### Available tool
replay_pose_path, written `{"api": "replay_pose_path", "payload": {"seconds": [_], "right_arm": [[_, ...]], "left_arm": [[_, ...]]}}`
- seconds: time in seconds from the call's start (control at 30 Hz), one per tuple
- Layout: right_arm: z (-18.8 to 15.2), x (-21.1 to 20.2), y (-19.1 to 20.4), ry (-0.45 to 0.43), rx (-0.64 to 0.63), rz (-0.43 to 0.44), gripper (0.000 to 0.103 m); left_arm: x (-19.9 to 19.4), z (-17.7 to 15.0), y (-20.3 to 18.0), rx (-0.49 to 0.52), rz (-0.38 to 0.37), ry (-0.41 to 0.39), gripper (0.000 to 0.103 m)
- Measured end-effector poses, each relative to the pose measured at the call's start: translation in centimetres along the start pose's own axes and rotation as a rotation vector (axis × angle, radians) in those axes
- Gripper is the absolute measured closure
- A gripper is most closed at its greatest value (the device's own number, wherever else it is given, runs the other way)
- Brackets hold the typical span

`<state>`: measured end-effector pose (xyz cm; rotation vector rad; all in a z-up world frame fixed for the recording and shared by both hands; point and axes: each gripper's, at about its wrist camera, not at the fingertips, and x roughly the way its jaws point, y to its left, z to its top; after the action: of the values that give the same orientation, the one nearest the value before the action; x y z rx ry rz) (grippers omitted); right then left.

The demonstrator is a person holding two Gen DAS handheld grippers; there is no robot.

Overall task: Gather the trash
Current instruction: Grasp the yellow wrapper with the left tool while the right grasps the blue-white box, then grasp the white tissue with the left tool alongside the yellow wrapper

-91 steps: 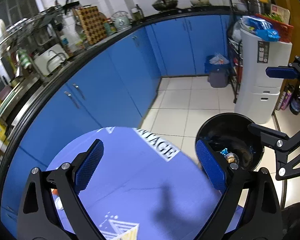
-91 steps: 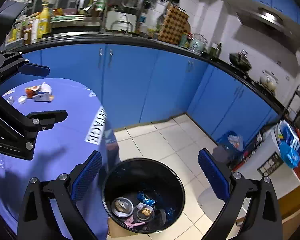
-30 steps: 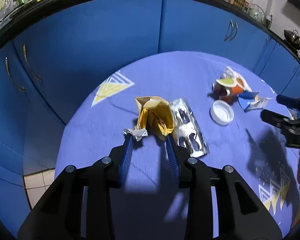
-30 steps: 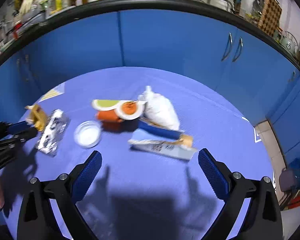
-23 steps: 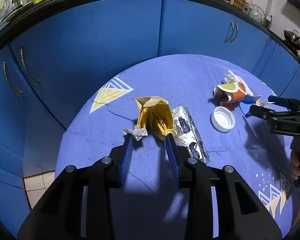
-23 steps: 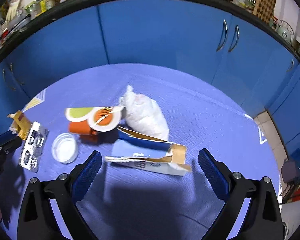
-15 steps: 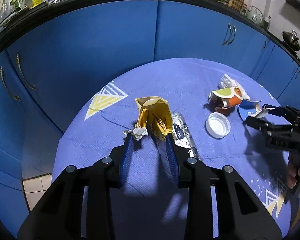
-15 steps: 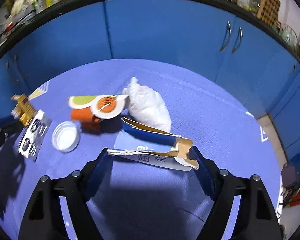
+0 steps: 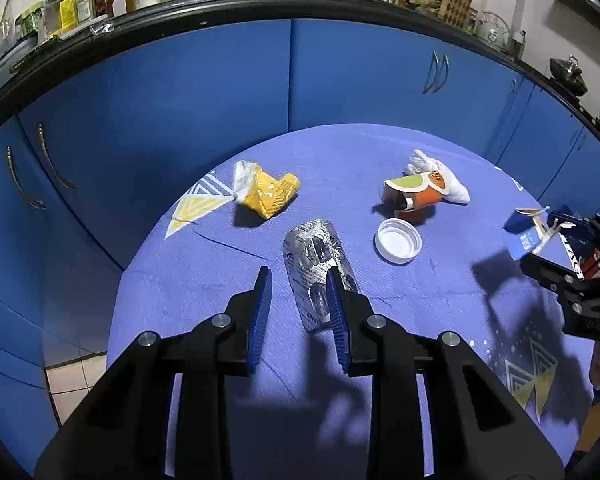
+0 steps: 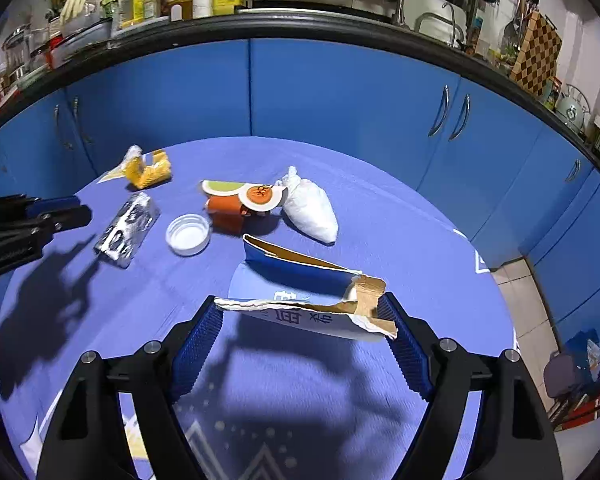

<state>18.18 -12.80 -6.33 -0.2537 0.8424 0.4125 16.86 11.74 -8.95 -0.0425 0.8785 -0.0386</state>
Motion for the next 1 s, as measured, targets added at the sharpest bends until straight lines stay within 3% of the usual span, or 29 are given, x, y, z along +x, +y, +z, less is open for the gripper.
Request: {"api": "replay_pose_path", "payload": {"seconds": [0.07, 0.1, 0.13, 0.17, 0.2, 0.27, 0.53, 0.73, 0.83, 0.9, 1.0], "right_arm": [[-0.2, -0.4, -0.2, -0.009, 0.001, 0.002, 0.025], [-0.1, -0.4, -0.4, -0.01, 0.003, 0.004, 0.025], [0.0, -0.3, -0.8, -0.01, 0.006, 0.008, 0.025], [-0.1, -0.3, -0.9, -0.009, 0.009, 0.012, 0.025], [0.0, -0.3, -1.0, -0.008, 0.01, 0.01, 0.025], [0.3, 0.0, -1.0, -0.008, 0.008, 0.004, 0.025], [1.7, 2.6, -1.6, 0.006, 0.034, 0.015, 0.025], [2.5, 4.3, -2.0, 0.02, 0.043, 0.02, 0.025], [2.9, 5.0, -2.2, 0.026, 0.042, 0.018, 0.025], [3.0, 5.1, -2.2, 0.028, 0.041, 0.019, 0.025], [3.1, 5.1, -2.3, 0.023, 0.04, 0.021, 0.025]], "left_arm": [[-0.1, 0.3, 0.1, 0.004, 0.005, -0.001, 0.072], [0.0, 0.6, 0.2, 0.005, 0.01, -0.004, 0.059], [0.1, 1.1, 0.4, 0.002, 0.013, -0.009, 0.041], [0.1, 1.6, 0.6, -0.007, 0.014, -0.022, 0.003], [-0.2, 2.1, 1.0, -0.033, 0.019, -0.073, 0.005], [0.2, 3.1, 1.3, -0.037, 0.026, -0.081, 0.005], [6.9, 5.8, 1.2, 0.019, 0.087, 0.032, 0.007], [11.2, 6.7, 1.7, 0.024, 0.097, 0.122, 0.027], [11.5, 6.9, 1.8, 0.033, 0.08, 0.108, 0.033], [11.5, 7.0, 1.6, 0.039, 0.064, 0.105, 0.048], [11.4, 7.2, 1.4, 0.05, 0.063, 0.099, 0.052]]}}
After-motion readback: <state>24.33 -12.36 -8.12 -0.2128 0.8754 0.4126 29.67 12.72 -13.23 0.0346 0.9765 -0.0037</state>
